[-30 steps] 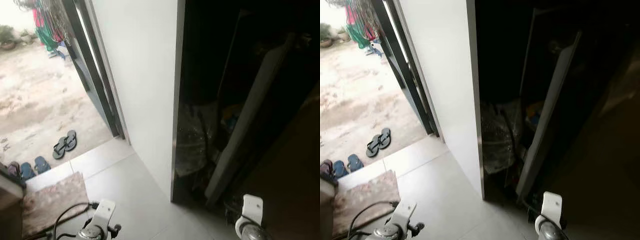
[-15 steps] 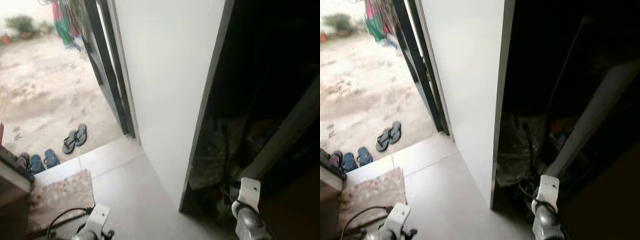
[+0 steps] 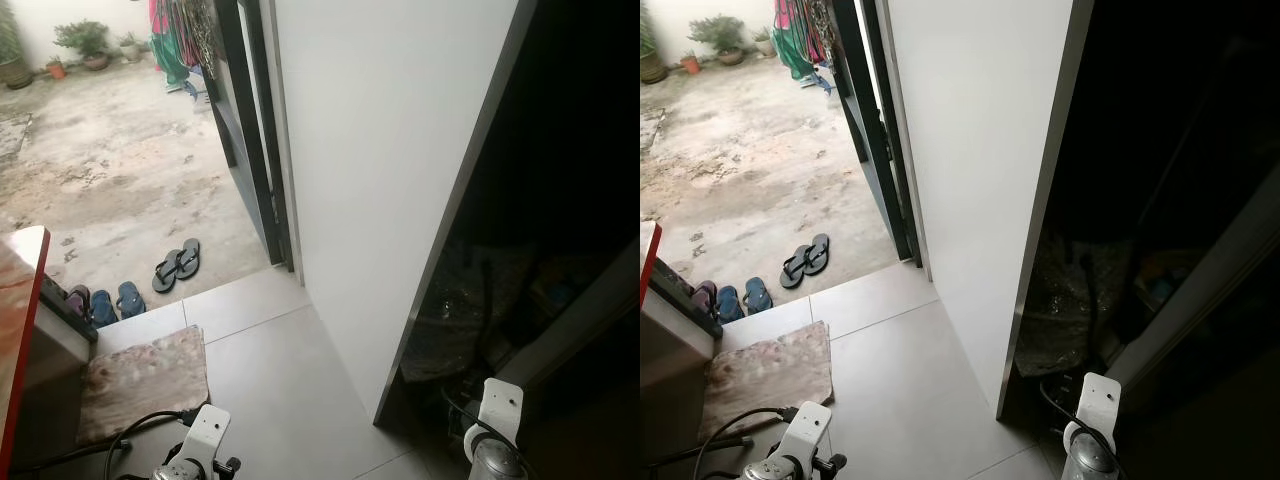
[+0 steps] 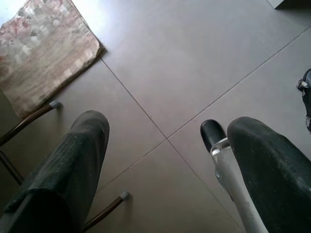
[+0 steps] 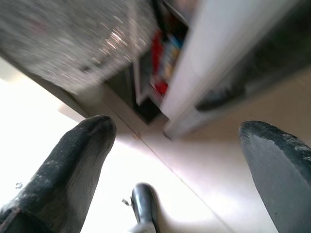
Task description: Restocking fridge
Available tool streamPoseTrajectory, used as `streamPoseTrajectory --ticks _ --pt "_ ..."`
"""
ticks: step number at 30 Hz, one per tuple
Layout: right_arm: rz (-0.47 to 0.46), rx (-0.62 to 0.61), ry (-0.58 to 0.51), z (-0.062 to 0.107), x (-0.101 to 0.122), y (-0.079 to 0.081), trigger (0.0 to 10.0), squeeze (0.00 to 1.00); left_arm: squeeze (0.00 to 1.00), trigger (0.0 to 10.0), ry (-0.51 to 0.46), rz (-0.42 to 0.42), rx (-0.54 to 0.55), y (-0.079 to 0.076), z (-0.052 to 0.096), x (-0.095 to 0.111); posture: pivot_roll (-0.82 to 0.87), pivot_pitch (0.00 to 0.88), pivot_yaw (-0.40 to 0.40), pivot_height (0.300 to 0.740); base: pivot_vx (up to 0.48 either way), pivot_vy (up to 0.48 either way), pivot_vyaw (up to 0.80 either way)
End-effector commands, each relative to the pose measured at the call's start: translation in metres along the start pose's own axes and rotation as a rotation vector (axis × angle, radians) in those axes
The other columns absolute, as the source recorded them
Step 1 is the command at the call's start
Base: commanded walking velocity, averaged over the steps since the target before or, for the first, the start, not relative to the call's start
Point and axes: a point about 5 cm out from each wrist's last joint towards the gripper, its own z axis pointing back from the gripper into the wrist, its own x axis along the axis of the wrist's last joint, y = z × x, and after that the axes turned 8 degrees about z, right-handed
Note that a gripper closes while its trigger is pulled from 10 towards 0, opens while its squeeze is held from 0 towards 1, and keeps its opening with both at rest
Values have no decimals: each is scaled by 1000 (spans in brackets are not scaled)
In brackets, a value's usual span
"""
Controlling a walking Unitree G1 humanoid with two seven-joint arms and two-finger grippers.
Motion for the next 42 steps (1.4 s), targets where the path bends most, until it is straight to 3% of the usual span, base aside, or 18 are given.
streamPoseTrajectory --ticks 1,5,8,11,13,17,23,27,31,35,37,42 --pt "-51 -75 59 1 -12 -9 10000 0 0 10000 16 -18 11 5 1 -3 -16 80 56 740 0 0 0" --pt "-35 -157 17 1 -8 -21 10000 0 0 10000 17 -20 13 6 1 -3 -18 80 57 740 0 0 0" --pt "-14 -209 -139 -2 20 -30 10000 0 0 10000 15 -24 16 7 1 -3 -24 81 58 740 0 0 0" --pt "-29 -210 -172 -3 27 -30 10000 0 0 10000 14 -24 16 6 1 -3 -24 81 58 740 0 0 0" --pt "15 -184 -267 -3 47 -25 10000 0 0 10000 11 -21 14 6 1 -2 -23 83 57 740 0 0 0" --pt "33 -195 -334 -2 61 -22 10000 0 0 10000 11 -20 12 5 1 -2 -24 82 56 740 0 0 0" --pt "44 -181 -380 -2 70 -22 10000 0 0 10000 14 -20 14 5 1 -3 -19 83 56 740 0 0 0" --pt "57 -71 -475 0 86 -11 10000 0 0 10000 16 -21 17 7 1 -4 -20 83 59 740 0 0 0" --pt "120 125 -598 6 111 11 10000 0 0 10000 17 -25 16 7 2 -5 -20 82 61 740 0 0 0" --pt "119 221 -657 11 127 22 10000 0 0 10000 17 -27 15 7 1 -4 -20 82 61 740 0 0 0" --pt "151 383 -729 19 144 41 10000 0 0 10000 16 -28 14 6 1 -4 -21 81 62 740 0 0 0" --pt "194 545 -750 26 156 57 10000 0 0 10000 16 -31 14 6 1 -4 -19 80 62 740 0 0 0"
